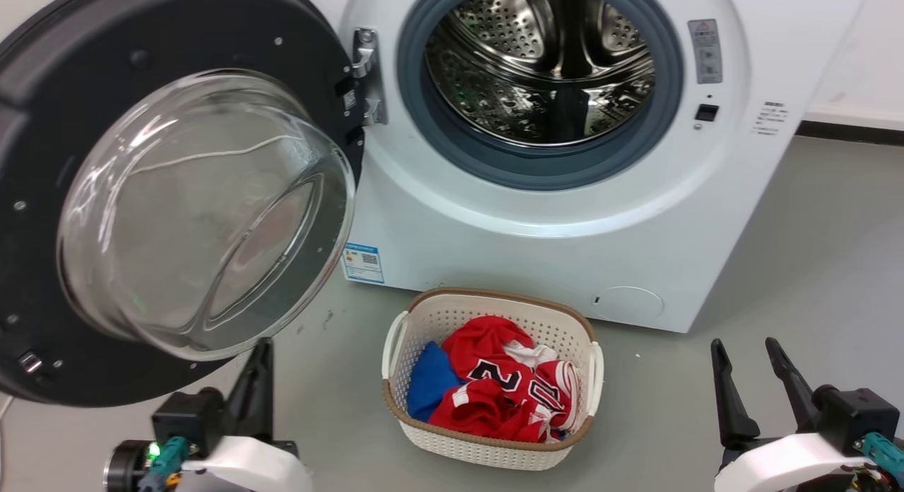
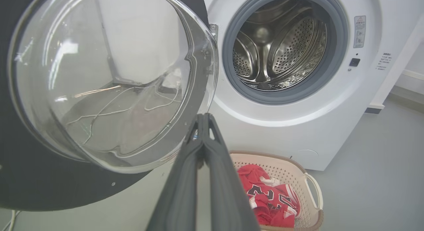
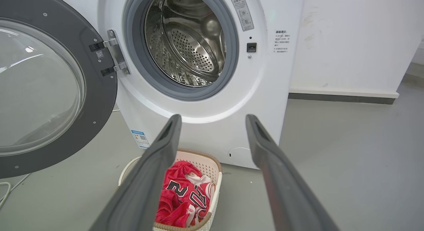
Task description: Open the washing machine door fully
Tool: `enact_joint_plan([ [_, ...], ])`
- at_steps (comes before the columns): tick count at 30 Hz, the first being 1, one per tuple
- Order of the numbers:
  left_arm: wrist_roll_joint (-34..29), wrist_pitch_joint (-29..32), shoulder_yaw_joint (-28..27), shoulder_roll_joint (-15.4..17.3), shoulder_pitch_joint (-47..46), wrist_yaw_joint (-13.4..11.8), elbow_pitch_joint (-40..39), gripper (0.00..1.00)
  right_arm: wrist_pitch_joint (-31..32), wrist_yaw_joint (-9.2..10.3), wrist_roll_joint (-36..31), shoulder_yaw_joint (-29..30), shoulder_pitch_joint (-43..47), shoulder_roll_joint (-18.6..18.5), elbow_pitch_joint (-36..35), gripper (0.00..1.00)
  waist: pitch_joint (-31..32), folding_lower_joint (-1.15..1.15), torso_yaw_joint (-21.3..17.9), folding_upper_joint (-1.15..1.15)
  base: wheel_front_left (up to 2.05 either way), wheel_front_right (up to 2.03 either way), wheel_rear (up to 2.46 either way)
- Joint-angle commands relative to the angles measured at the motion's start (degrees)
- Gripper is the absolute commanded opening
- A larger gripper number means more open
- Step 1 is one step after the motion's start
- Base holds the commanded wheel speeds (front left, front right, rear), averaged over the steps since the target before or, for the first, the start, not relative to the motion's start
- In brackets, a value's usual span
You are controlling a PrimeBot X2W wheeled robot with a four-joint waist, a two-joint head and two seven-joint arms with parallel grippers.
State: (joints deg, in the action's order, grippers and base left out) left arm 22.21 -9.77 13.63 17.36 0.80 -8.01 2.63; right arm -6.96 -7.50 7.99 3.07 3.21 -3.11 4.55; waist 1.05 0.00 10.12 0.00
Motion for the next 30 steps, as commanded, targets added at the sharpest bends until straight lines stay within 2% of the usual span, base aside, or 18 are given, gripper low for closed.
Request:
enact_joint_plan([
  [1,0.04,-0.33,0.49,-0.6,-1.13,0.52,0.62,0.0,0.1,0.01,-0.37,-0.28,-0.49,0.17,-0.11,1.0,0.06,0.0,-1.32,0.0,0.0,0.0,0.0],
  [6,0.49,-1.73,3.02,-2.96,-3.88,2.44,5.43,0.0,0.38,0.01,-0.63,-1.22,-1.51,0.19,-0.01,1.0,-0.01,0.0,-5.81,0.0,0.0,0.0,0.0],
  [7,0.56,-2.14,3.13,-3.39,-4.26,2.5,6.14,0.06,0.38,0.01,-0.72,-1.5,-1.65,0.18,0.02,1.0,-0.06,0.0,-6.71,0.0,0.0,0.0,0.0],
  [8,0.65,-2.42,3.19,-3.62,-4.53,2.63,6.9,0.25,0.44,0.01,-0.8,-1.58,-1.72,0.1,0.04,1.0,-0.1,0.0,-7.56,0.0,0.0,0.0,0.0],
  [9,0.74,-2.71,3.13,-3.79,-4.77,2.74,7.56,0.4,0.51,0.01,-0.82,-1.74,-1.76,-0.11,0.03,1.0,-0.18,0.0,-8.43,0.0,0.0,0.0,0.0],
  [10,0.81,-3.04,3.04,-3.99,-5.08,2.78,8.15,0.47,0.53,0.01,-0.76,-1.83,-1.77,-0.27,-0.01,1.0,-0.28,0.0,-9.23,0.0,0.0,0.0,0.0],
  [11,0.86,-3.25,2.93,-4.14,-5.22,2.74,8.63,0.65,0.61,0.01,-0.69,-2.01,-1.77,-0.42,-0.01,1.0,-0.41,0.0,-10.03,0.0,0.0,0.0,0.0],
  [12,0.82,-3.48,2.88,-4.21,-5.39,2.69,9.15,0.9,0.63,0.01,-0.61,-2.1,-1.74,-0.52,-0.05,1.0,-0.52,0.0,-10.71,0.0,0.0,0.0,0.0],
  [13,0.71,-3.67,2.77,-4.26,-5.6,2.62,9.62,1.0,0.66,0.01,-0.52,-2.2,-1.75,-0.6,-0.07,1.0,-0.66,0.0,-11.43,0.0,0.0,0.0,0.0],
  [21,-0.08,-4.74,2.11,-4.47,-6.92,1.92,11.48,1.0,0.43,0.01,0.02,-2.8,-2.37,-1.2,-0.34,1.0,-1.85,0.0,-15.2,0.0,0.0,0.0,0.0],
  [30,-0.42,-5.27,1.44,-4.94,-7.3,2.04,12.25,1.0,-0.45,0.01,0.48,-3.12,-3.27,-1.65,-0.12,1.0,-2.66,0.0,-15.91,0.0,0.0,0.0,0.0],
])
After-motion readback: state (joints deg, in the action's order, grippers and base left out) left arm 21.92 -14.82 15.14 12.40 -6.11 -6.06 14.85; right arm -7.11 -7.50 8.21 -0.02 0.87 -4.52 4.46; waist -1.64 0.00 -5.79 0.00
